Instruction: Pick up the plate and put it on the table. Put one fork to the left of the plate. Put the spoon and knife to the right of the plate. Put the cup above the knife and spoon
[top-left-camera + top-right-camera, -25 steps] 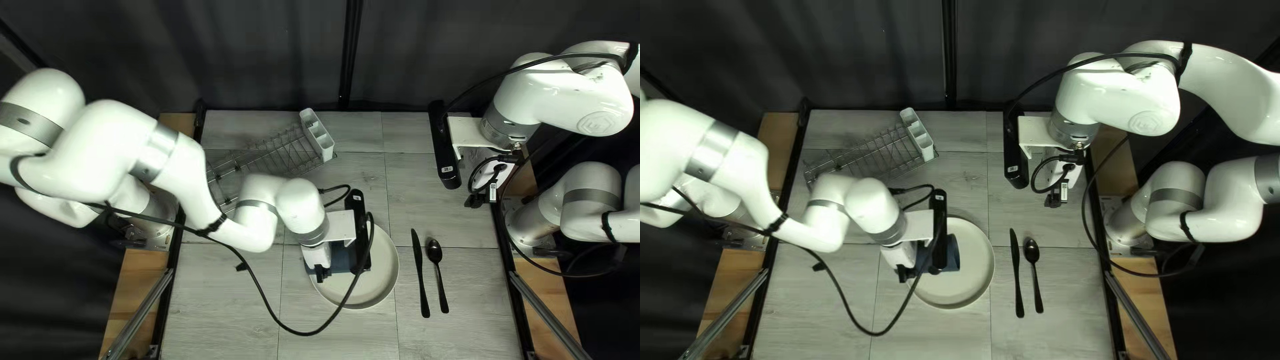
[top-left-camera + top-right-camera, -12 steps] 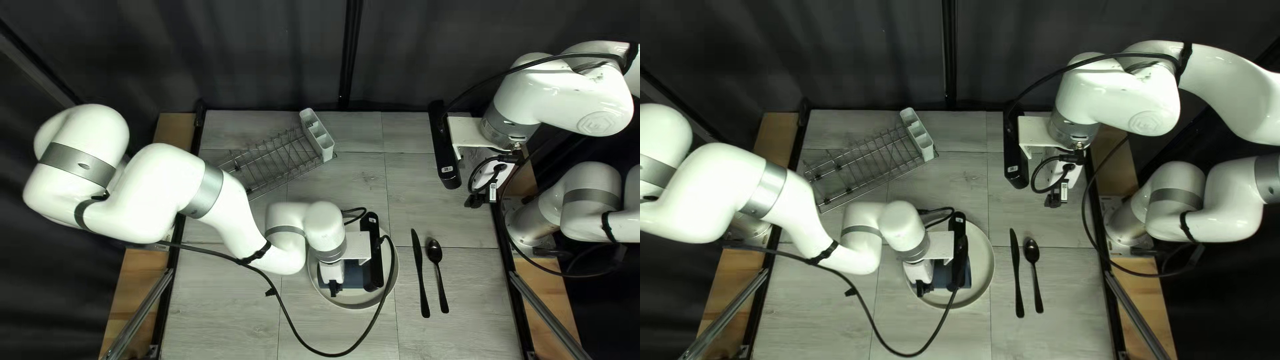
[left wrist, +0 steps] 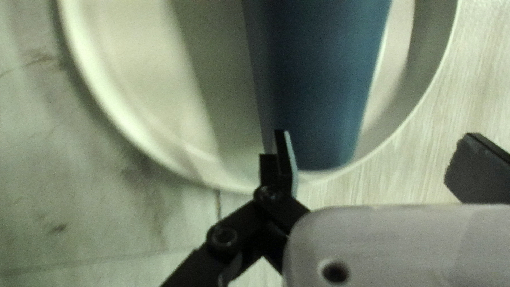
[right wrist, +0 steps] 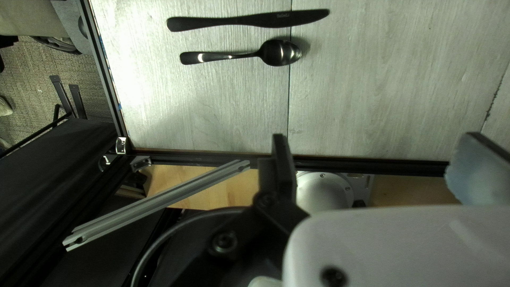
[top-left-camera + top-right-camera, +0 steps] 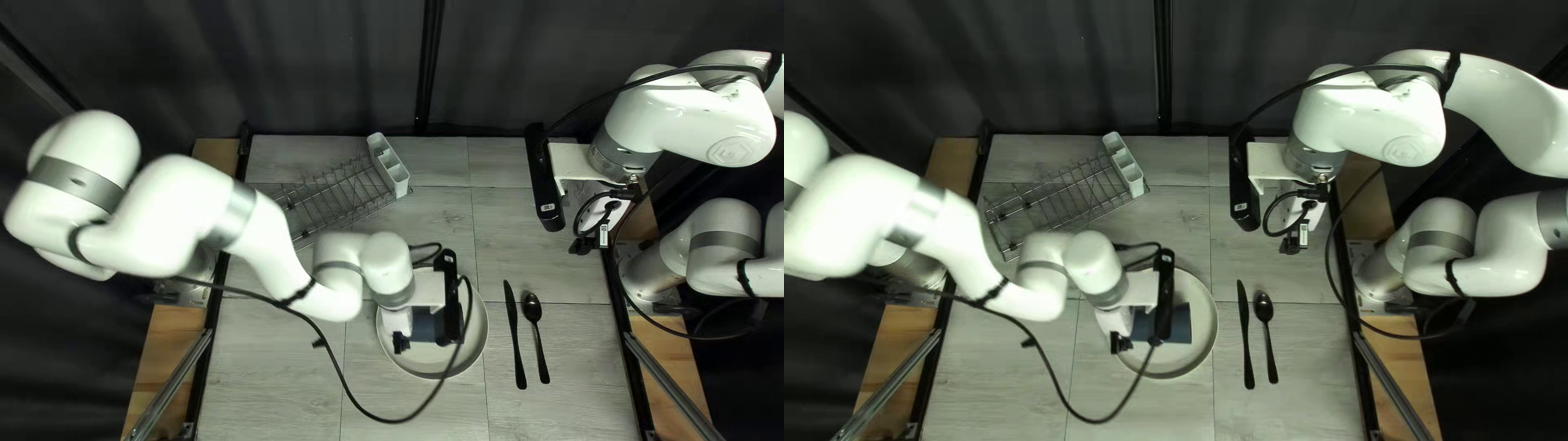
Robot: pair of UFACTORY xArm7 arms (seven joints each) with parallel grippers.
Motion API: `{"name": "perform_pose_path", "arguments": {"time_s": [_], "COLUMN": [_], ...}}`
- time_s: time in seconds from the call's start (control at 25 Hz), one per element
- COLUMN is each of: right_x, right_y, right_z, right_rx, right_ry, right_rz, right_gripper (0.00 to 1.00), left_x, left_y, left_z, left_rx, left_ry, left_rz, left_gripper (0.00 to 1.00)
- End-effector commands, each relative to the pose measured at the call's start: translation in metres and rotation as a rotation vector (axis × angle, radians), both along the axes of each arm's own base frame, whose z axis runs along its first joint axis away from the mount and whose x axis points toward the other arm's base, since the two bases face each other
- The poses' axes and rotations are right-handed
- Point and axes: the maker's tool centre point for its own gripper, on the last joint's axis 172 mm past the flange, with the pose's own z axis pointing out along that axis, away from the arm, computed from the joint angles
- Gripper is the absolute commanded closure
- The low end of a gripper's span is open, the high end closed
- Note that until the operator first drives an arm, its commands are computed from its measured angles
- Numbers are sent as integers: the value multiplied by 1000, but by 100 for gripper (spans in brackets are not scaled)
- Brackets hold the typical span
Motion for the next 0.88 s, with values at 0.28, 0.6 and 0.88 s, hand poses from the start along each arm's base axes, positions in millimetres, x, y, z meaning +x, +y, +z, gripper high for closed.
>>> {"name": "perform_pose_path", "arguments": {"time_s": [0.28, 0.6, 0.88], "right_x": [0, 0, 0], "right_y": [0, 0, 0], "right_z": [0, 0, 0], "right_rx": [0, 0, 0], "right_ry": [0, 0, 0], "right_rz": [0, 0, 0], "right_gripper": [0, 0, 0], "left_x": [-85, -136, -137], "left_y": [61, 86, 77], "left_z": [74, 158, 171], "left_rx": [25, 114, 118], "left_ry": [40, 5, -36], "left_rz": [39, 72, 45], "left_gripper": [0, 0, 0]}}
